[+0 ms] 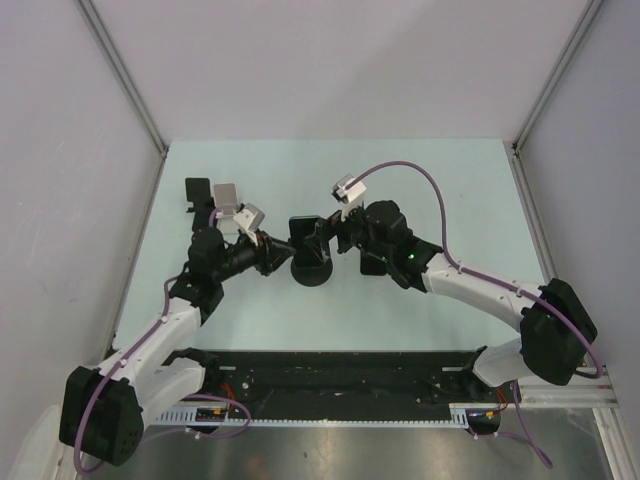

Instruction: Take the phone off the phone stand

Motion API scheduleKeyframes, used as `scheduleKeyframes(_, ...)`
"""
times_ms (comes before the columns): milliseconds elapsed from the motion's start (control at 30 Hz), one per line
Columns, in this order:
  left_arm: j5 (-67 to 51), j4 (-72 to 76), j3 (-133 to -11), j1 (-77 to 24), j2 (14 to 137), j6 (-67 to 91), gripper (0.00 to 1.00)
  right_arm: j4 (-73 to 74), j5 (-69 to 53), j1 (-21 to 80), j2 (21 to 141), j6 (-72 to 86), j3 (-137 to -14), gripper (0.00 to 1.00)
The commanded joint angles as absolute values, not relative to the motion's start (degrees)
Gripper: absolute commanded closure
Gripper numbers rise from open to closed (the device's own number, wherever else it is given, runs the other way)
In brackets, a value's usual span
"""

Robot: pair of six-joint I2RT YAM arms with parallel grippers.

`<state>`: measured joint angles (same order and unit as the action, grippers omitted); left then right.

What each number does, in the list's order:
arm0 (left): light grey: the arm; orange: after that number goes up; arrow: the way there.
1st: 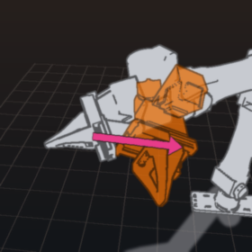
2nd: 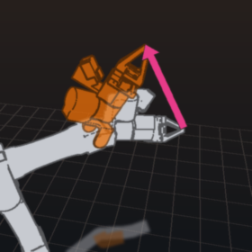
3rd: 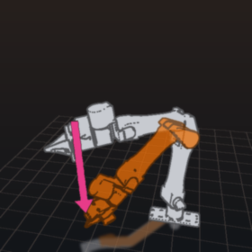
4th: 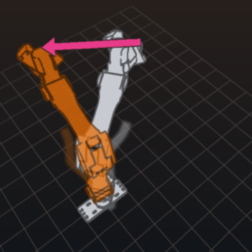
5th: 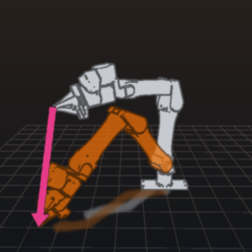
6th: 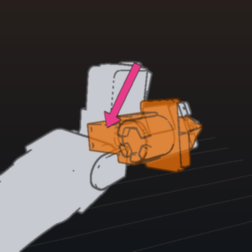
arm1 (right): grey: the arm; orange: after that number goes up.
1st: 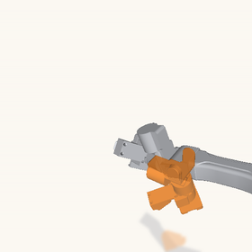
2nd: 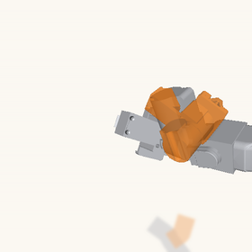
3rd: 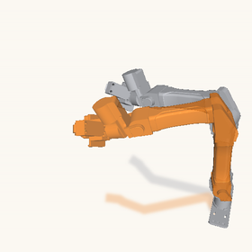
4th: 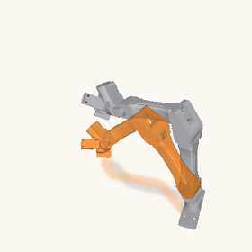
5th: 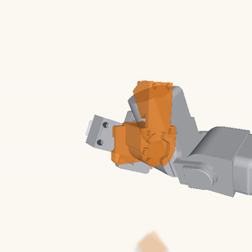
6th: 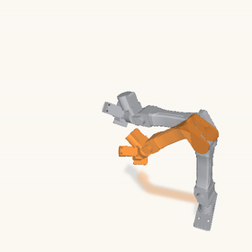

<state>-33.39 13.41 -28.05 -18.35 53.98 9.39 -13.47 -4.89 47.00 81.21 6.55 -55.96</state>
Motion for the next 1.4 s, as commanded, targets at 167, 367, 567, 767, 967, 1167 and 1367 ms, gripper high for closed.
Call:
scheduleKeyframes(167, -38.0, 14.2, -31.4, -23.0, 53.2, 10.2, 0.67, -8.8, 3.2, 45.1, 78.8, 4.4, -58.4, 0.05)
scheduleKeyframes(367, -36.3, 14.4, -32.2, -28.8, 54.1, 11.1, 0.64, -7.6, 3.4, 45.4, 77.3, 4.7, -58.4, 0.05)
scheduleKeyframes(567, -34.6, 15.0, -32.5, -32.5, 54.0, 11.5, 0.58, -6.8, 3.1, 45.7, 74.5, 5.4, -58.4, 0.04)
scheduleKeyframes(767, -29.4, 15.1, -30.5, -32.8, 49.2, 11.3, 0.47, -4.7, 3.5, 47.7, 70.8, 4.0, -58.4, 0.02)
scheduleKeyframes(967, -21.6, 13.5, -26.8, -30.9, 40.9, 9.5, 0.34, -4.8, 5.4, 52.8, 69.3, 2.7, -58.4, 0.00)
scheduleKeyframes(1167, -16.1, 8.7, -25.7, -24.4, 37.3, 8.9, 0.20, -9.3, 14.0, 59.1, 72.3, 1.8, -58.4, 0.00)
scheduleKeyframes(1367, -14.0, 6.7, -26.2, -23.8, 38.3, 8.2, 0.20, -16.5, 27.7, 63.0, 78.0, 0.8, -59.0, 0.00)
